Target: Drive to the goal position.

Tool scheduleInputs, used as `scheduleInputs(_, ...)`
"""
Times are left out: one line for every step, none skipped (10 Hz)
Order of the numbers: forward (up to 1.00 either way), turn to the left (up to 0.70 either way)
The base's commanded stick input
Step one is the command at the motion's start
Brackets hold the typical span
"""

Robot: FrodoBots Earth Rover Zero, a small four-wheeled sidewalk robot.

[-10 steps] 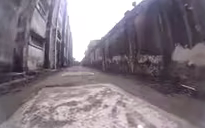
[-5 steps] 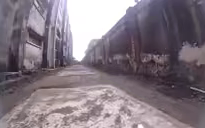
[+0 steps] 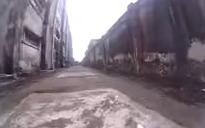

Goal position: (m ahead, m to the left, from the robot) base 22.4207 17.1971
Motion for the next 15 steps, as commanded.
scheduleInputs(0.70, 0.00)
scheduleInputs(0.70, 0.00)
scheduleInputs(0.70, 0.00)
scheduleInputs(0.70, 0.00)
scheduleInputs(0.70, 0.00)
scheduleInputs(0.70, 0.00)
scheduleInputs(0.70, 0.00)
scheduleInputs(0.70, 0.00)
scheduleInputs(0.70, 0.00)
scheduleInputs(0.70, 0.00)
scheduleInputs(0.70, 0.00)
scheduleInputs(0.70, 0.00)
scheduleInputs(0.70, 0.00)
scheduleInputs(0.70, 0.00)
scheduleInputs(0.70, 0.00)
